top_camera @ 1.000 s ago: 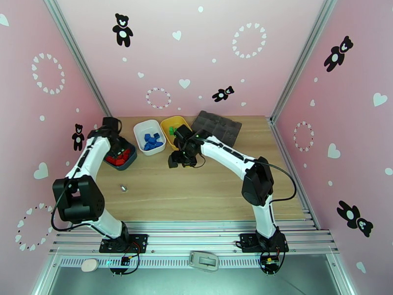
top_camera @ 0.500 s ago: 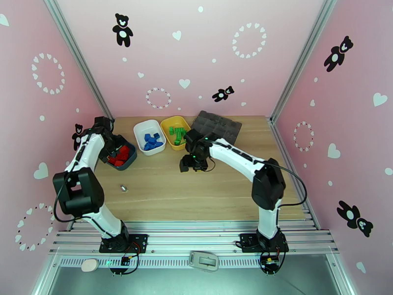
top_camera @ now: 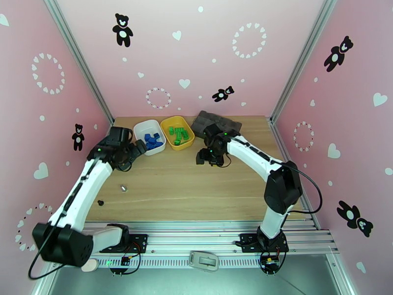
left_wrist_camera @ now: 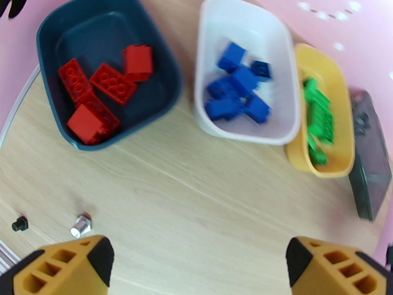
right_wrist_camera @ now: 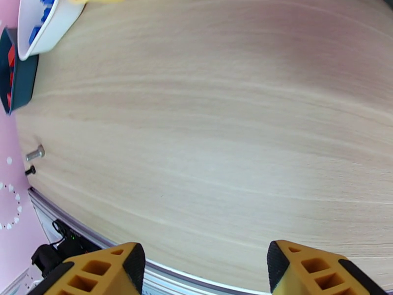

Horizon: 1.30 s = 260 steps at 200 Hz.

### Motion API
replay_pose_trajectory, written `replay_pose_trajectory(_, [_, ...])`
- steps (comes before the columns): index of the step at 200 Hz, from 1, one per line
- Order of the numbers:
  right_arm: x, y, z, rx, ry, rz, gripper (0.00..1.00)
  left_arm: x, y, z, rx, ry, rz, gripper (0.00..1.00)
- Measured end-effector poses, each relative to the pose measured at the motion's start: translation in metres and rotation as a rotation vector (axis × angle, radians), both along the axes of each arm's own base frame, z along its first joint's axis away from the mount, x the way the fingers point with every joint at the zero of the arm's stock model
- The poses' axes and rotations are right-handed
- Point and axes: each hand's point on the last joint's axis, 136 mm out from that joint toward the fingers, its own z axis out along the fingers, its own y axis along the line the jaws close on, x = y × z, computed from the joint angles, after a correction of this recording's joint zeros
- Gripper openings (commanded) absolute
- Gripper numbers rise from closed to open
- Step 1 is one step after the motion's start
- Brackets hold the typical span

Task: Sort the legos into containers by color

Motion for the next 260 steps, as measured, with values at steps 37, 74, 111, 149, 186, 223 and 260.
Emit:
replay_pose_trajectory(37, [0.024,-0.043,0.030,-0.033,-0.126,-0.079,0.71,-0.014,0.022,0.073,0.121,-0.308,0.075,0.87])
replay_pose_trajectory(74, [0.043,-0.106,0.096,-0.152,-0.396,-0.204,0.79,-0.022,0.053,0.126,0.255,-0.557,0.183,0.98])
replay_pose_trajectory(111, [0.037,-0.149,0.178,-0.215,-0.784,-0.299,0.95,-0.005,0.058,0.146,0.404,-0.609,0.168,0.98])
replay_pose_trajectory(149, [0.037,-0.207,0.162,-0.425,-0.902,-0.520,0.97,0.021,0.068,0.147,0.542,-0.596,0.166,0.98])
replay_pose_trajectory(186, [0.057,-0.222,0.121,-0.601,-0.886,-0.417,0.99,0.049,0.066,0.123,0.573,-0.569,0.119,0.98])
replay_pose_trajectory(223, [0.057,-0.236,0.065,-0.664,-0.887,-0.333,0.99,0.034,0.087,0.032,0.559,-0.443,0.143,0.98])
replay_pose_trajectory(260, [0.041,-0.255,0.001,-0.695,-0.830,-0.290,0.99,0.021,0.099,-0.040,0.588,-0.328,0.147,0.98])
